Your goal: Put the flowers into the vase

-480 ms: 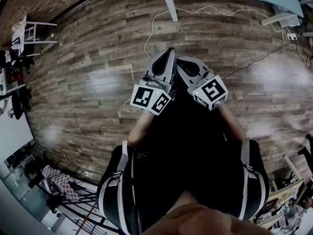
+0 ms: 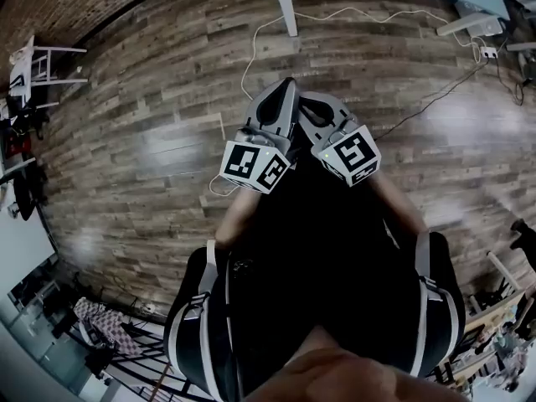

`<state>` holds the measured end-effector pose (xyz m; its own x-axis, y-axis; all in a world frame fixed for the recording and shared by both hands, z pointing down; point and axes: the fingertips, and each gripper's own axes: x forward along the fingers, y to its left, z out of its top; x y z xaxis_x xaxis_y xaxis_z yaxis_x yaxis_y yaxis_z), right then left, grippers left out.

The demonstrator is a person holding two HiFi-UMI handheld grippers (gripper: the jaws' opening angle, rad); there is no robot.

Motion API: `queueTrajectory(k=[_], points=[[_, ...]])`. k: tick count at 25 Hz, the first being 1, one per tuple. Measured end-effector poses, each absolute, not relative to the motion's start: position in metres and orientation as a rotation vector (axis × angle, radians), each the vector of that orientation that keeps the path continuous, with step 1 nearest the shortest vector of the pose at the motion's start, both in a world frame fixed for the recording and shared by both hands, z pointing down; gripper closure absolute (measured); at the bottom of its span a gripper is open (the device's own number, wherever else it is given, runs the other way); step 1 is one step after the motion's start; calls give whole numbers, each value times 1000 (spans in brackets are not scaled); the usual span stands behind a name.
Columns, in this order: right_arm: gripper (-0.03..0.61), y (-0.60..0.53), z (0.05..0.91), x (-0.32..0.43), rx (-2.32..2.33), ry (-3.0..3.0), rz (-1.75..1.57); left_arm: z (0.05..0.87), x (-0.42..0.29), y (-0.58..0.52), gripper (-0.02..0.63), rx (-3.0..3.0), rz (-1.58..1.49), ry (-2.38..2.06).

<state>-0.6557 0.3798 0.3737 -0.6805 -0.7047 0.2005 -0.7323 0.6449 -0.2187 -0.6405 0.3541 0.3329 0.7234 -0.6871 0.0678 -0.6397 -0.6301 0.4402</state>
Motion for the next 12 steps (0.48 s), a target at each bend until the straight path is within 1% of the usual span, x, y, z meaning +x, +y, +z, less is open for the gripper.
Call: queueTrajectory(k=[3,7,9,12], points=[[560,382,373,-664,1157,-2778,373,331,-646,356,584,2500,-145,-988],[560,389,376,-670,1099,-2842,380,336,-656,363,584,2473,-207,-919],[560,391,383,-672,1128,-2845,412,344,-664,363,584,2434,-227,-922],[560,387,397,-667,1251,-2730,489,357,-681,355,584,2423,-168,-1012]])
